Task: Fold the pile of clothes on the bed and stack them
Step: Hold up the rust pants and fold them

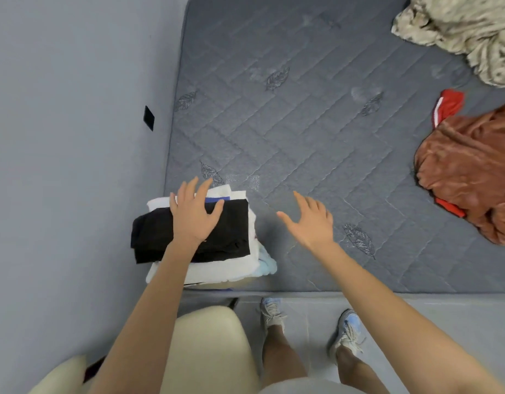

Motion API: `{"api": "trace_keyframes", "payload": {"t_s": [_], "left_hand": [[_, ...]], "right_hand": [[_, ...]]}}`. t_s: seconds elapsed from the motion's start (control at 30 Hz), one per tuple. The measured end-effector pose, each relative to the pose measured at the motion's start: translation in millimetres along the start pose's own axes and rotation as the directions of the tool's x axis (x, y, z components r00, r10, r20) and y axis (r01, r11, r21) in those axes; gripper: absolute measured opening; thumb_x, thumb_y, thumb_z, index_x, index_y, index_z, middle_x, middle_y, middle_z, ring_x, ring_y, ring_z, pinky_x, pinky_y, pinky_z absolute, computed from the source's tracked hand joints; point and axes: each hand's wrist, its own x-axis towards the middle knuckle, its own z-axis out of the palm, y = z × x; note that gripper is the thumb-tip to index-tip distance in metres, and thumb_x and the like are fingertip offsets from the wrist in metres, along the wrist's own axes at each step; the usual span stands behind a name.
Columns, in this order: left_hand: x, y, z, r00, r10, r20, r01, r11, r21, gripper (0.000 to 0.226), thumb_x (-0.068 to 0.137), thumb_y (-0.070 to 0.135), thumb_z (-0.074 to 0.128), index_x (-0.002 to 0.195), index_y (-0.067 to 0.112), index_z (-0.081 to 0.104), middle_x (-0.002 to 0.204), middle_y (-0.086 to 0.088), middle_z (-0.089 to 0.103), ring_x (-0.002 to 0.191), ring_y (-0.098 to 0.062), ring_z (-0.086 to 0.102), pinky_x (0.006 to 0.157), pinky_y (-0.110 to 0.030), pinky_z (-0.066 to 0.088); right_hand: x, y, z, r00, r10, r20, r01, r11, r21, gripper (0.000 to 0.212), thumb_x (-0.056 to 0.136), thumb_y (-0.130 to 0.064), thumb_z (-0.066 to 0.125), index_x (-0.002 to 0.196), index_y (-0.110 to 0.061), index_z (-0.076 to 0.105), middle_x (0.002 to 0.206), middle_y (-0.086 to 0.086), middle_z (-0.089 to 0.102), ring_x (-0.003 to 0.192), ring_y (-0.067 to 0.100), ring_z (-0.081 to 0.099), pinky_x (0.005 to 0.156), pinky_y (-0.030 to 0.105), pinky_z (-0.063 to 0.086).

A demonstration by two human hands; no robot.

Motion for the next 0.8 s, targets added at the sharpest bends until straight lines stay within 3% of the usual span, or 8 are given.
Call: {"api": "trace_keyframes", "payload": {"t_s": [0.2, 0.6, 0.8], "left_hand": [[-5.8, 127.5, 21.9, 0.988, 0.117, 0.102, -0.124, 0.99, 0.06, 0.061, 0.093, 0.052, 0.046, 0.148, 0.032, 0.027, 0.158, -0.005, 0.019, 0.147, -0.025, 0.008, 0.117, -0.049, 0.0], [-76.2, 409.4, 118.1, 0.957, 0.209, 0.201, -0.223, 0.974, 0.05, 0.066, 0.092, 0.057, 0.044, 0.15, 0.034, 0.021, 0.16, -0.002, 0.009, 0.148, -0.023, 0.0, 0.117, -0.051, -0.003], [-95.1, 516.4, 143.6, 0.919, 0.3, 0.255, -0.321, 0.946, 0.044, 0.068, 0.091, 0.062, 0.039, 0.15, 0.037, 0.017, 0.161, 0.0, 0.002, 0.147, -0.023, -0.007, 0.116, -0.052, -0.008]], "right_hand": [[-11.9, 100.6, -67.5, 0.996, 0.052, -0.077, -0.059, 0.994, -0.089, 0.078, 0.088, -0.059, 0.05, 0.152, -0.03, 0.017, 0.158, 0.005, 0.02, 0.146, 0.028, 0.011, 0.117, 0.047, 0.013], [-71.0, 358.0, -205.3, 0.975, 0.171, -0.145, -0.183, 0.98, -0.075, 0.079, 0.088, -0.06, 0.05, 0.152, -0.031, 0.014, 0.16, 0.003, 0.012, 0.148, 0.027, 0.004, 0.118, 0.049, 0.01], [-87.7, 442.8, -263.1, 0.961, 0.205, -0.186, -0.22, 0.973, -0.066, 0.079, 0.088, -0.059, 0.052, 0.152, -0.033, 0.014, 0.16, 0.001, 0.012, 0.148, 0.026, 0.003, 0.118, 0.048, 0.009]]}}
